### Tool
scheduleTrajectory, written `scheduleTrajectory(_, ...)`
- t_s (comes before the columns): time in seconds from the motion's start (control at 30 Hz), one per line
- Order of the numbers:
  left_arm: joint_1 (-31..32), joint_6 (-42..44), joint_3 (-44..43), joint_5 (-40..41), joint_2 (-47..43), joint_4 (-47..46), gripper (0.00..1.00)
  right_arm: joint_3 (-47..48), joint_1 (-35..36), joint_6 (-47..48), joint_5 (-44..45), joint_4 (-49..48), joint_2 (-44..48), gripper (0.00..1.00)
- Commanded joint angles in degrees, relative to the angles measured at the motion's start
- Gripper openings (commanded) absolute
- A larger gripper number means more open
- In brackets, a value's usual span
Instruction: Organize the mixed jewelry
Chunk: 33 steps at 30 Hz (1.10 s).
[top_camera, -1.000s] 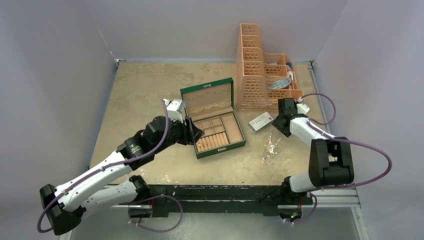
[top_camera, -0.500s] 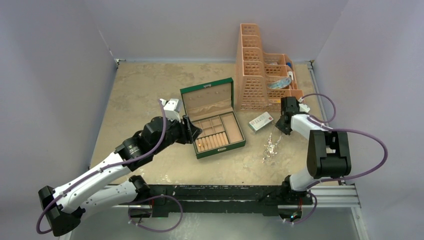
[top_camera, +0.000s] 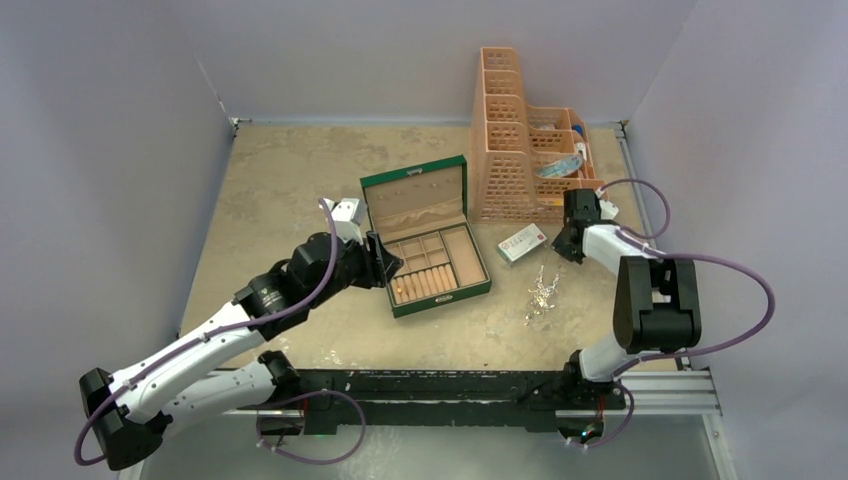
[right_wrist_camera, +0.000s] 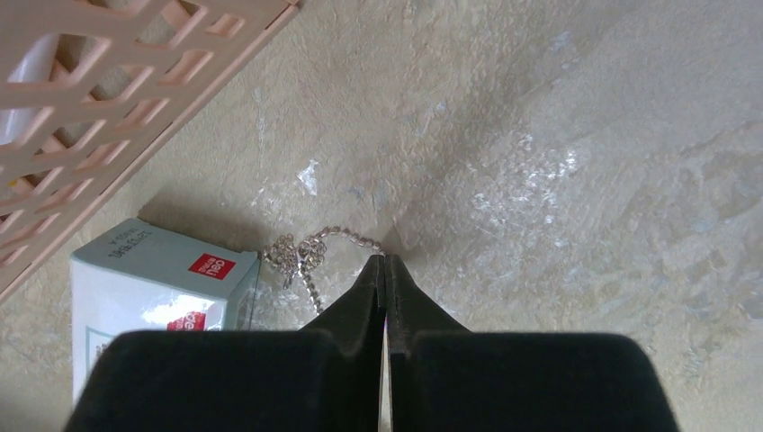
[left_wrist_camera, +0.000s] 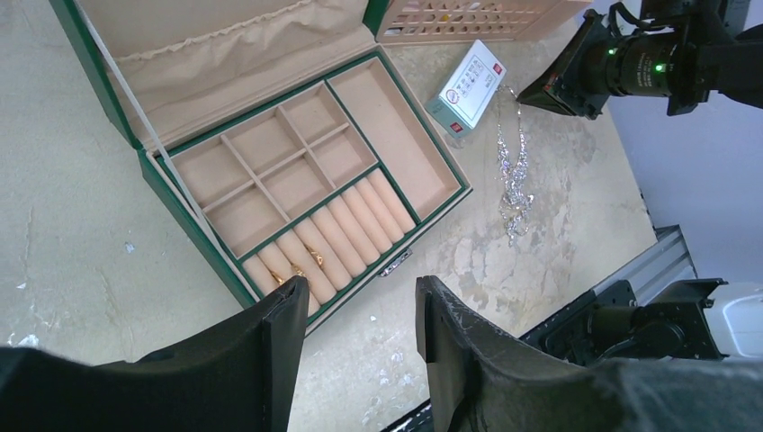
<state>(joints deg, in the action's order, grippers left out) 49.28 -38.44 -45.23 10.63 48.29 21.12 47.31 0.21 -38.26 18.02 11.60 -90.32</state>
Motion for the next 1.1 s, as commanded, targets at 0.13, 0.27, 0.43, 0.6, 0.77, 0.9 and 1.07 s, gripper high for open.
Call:
scheduleTrajectory(0.13,0.2,-1.2,-3.7,1.3,1.6,-2.9,0.47,1.4,-0.1,1.3,4.5,3.8,9.9,0.00)
scheduleTrajectory(0.27,0.2,-1.8,-4.5,0.5,3.2,-3.5,0.47,2.3,-0.1,1.5,4.2,5.0,13.1,0.00)
scheduleTrajectory(0.43,0.2,-2.3,-4.5,-0.9,4.5,-4.5,0.46,2.9,-0.1,2.4,2.8,5.2,14.5,0.00)
scheduleTrajectory(0.6,0.2,-2.7,-4.6,-1.5,5.4,-4.5,0.46,1.1,-0.1,-0.2,0.8,6.2,12.3,0.15)
scheduleTrajectory(0.77,0.2,-3.0,-3.7,-0.5,4.8,-4.1,0.46,-2.6,-0.1,-5.3,-0.2,7.1,11.3,0.39)
scheduleTrajectory(0.9,0.2,-2.9,-2.7,-0.2,4.6,-5.1,0.46,-5.2,-0.1,-5.9,-3.0,6.5,10.8,0.41)
scheduleTrajectory(1.07,0.2,-2.4,-2.4,1.1,5.3,-4.9,0.46,-6.9,1.1,-8.3,-3.3,8.7,12.9,0.41)
